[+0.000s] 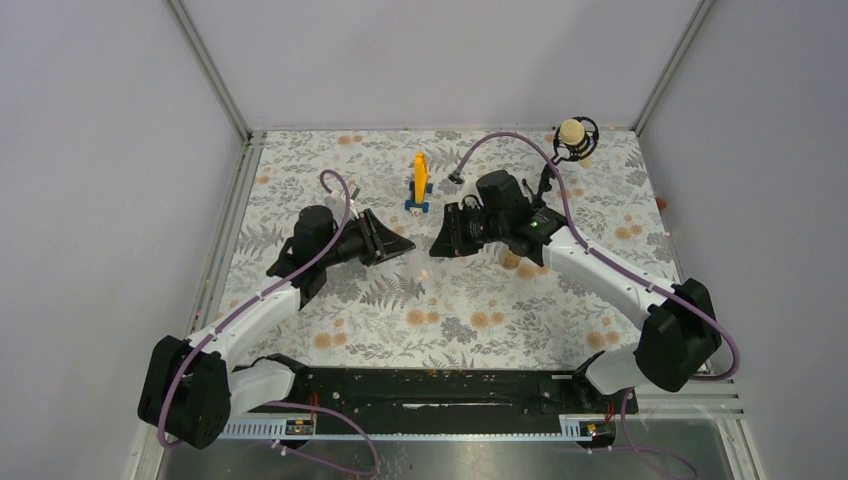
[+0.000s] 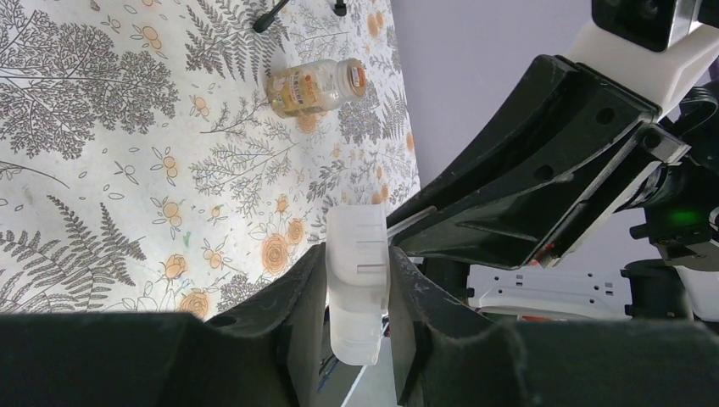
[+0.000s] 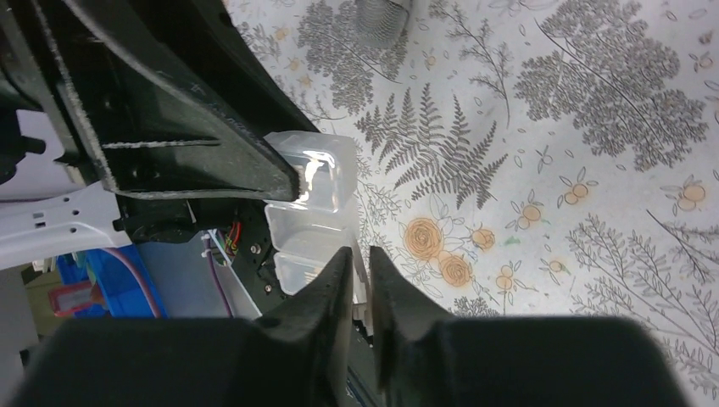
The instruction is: Sort the pills into containers
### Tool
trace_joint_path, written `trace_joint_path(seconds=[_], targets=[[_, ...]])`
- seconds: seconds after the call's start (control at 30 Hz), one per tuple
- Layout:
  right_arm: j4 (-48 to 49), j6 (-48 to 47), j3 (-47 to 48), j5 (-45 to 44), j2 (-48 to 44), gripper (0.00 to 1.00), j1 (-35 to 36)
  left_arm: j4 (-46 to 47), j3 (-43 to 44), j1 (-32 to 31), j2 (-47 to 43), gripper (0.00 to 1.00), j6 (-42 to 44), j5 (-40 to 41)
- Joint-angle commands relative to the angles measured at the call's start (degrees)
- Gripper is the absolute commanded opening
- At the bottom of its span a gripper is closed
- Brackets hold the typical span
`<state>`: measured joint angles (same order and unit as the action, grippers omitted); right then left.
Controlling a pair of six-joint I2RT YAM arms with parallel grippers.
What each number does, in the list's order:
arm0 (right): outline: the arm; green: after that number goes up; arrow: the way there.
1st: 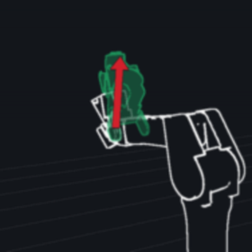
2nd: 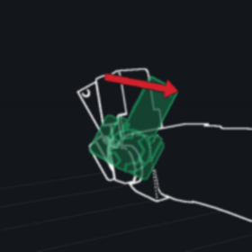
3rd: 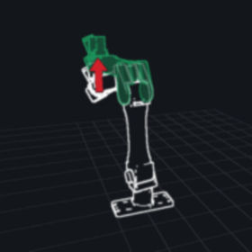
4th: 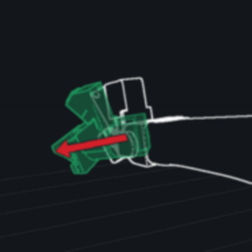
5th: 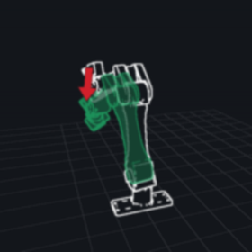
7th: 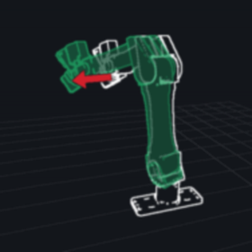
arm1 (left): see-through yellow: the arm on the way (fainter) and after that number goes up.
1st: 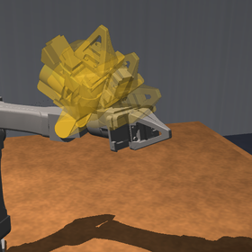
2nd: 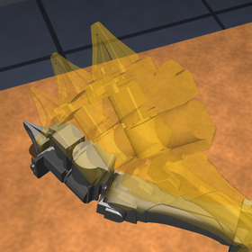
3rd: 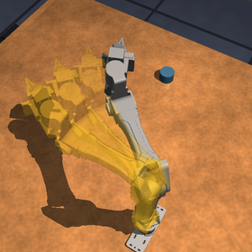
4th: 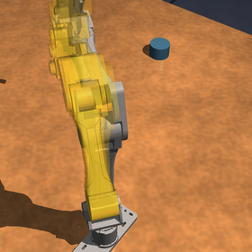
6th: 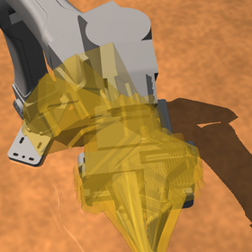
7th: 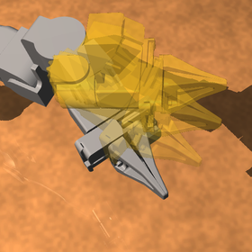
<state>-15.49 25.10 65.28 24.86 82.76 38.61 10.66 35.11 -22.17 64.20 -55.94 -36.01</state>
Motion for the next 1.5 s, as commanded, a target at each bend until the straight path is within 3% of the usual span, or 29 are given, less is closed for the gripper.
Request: trace_joint_path(seconds=[0.0, 0.07, 0.1, 0.17, 0.23, 0.3, 0.37, 0.53, 0.9, 0.97, 1.1, 1.23, 1.47], targets=[[5.09, 1.27, -0.42, 4.54, -1.7, 0.14, -0.62, 5.31, 1.99, 0.4, -1.29, 0.0, -0.48, -2.01], [5.07, 1.2, -0.53, 5.13, -1.39, 0.05, -0.64, 4.96, 2.21, 0.42, -1.11, 0.0, -0.49, -1.73], [5.0, 1.21, -0.77, 4.85, -1.35, 0.0, -0.7, 4.17, 2.46, 0.5, -1.02, 0.14, -0.3, -1.27], [4.65, 1.21, -1.25, 3.84, -1.18, 0.0, -0.87, 2.4, 2.65, 0.63, -1.14, 0.44, 0.25, 0.16], [3.76, 1.14, -1.46, 2.92, -0.65, 0.0, -1.19, -0.32, 2.72, 0.88, -1.58, 0.67, 1.49, 2.66], [2.87, 0.67, -1.59, 2.55, 0.32, 0.0, -1.23, -5.56, 3.64, 1.07, -2.29, 0.85, 4.47, 6.81], [2.21, -0.35, -1.64, 2.24, 1.95, 0.0, -1.23, -11.04, 4.77, 1.15, -3.18, 0.92, 7.97, 12.13], [1.26, -3.5, -0.36, 1.52, 8.36, 0.0, -1.22, -19.2, 7.13, 2.07, -3.78, 0.96, 14.62, 19.6], [-5.42, -8.86, 4.38, -0.79, 18.52, 0.02, -1.22, -22.61, 10.71, 4.11, 0.58, 0.94, 18.96, 20.71], [-7.25, -9.01, 5.55, -2.98, 19.18, 0.07, -1.26, -23.73, 11.89, 4.2, 1.92, 0.93, 20.38, 20.93], [-10.63, -10.3, 8.25, -6.87, 20.07, 0.33, -1.24, -25.16, 14.0, 4.61, 4.4, 0.93, 21.68, 20.96], [-15.71, -11.44, 13.24, -8.14, 20.37, 0.5, -1.47, -25.39, 14.79, 4.76, 5.18, 0.93, 21.95, 21.74], [-25.06, -8.61, 19.91, -24.92, 15.78, 0.6, -2.11, -25.5, 15.74, 5.05, 4.19, 0.94, 22.4, 23.26]])
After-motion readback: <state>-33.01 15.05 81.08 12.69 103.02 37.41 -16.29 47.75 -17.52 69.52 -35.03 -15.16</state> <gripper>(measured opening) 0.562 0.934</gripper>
